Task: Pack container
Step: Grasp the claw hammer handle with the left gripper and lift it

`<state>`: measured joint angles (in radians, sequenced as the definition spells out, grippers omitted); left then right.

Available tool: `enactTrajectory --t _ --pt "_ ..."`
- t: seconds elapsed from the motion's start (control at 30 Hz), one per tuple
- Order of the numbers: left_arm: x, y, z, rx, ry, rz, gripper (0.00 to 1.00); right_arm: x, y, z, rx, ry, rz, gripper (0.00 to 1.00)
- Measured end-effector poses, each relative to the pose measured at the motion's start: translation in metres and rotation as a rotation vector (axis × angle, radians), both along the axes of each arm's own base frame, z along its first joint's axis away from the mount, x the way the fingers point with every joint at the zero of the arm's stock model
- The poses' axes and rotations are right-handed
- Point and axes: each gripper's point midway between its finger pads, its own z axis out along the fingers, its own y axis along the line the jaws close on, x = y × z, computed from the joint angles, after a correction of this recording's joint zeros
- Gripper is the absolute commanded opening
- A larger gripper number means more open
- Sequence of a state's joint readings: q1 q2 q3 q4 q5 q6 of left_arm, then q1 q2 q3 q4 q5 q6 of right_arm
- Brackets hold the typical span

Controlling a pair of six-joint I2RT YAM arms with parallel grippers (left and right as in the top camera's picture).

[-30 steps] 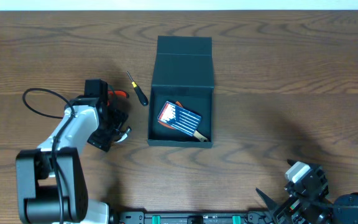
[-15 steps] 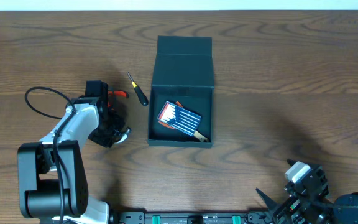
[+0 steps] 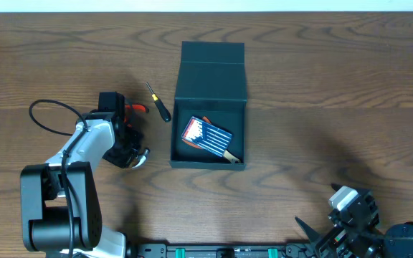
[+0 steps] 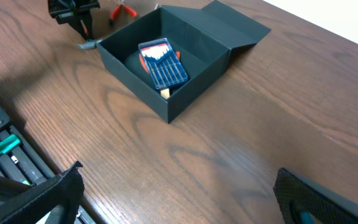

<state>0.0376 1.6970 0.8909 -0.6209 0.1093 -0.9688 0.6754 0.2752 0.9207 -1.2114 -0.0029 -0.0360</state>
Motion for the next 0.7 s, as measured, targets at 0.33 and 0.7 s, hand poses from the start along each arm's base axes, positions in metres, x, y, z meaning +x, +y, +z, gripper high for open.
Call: enactTrajectory --t 0.33,0.7 --pt "0.015 0.001 0.029 0.004 -0.123 0.000 0.06 0.000 0.000 0.000 0.000 0.000 0.000 0.99" --pt "0.033 -0.030 0.121 -0.019 -0.441 -0.091 0.06 0.000 0.000 0.000 0.000 0.000 0.000 0.99"
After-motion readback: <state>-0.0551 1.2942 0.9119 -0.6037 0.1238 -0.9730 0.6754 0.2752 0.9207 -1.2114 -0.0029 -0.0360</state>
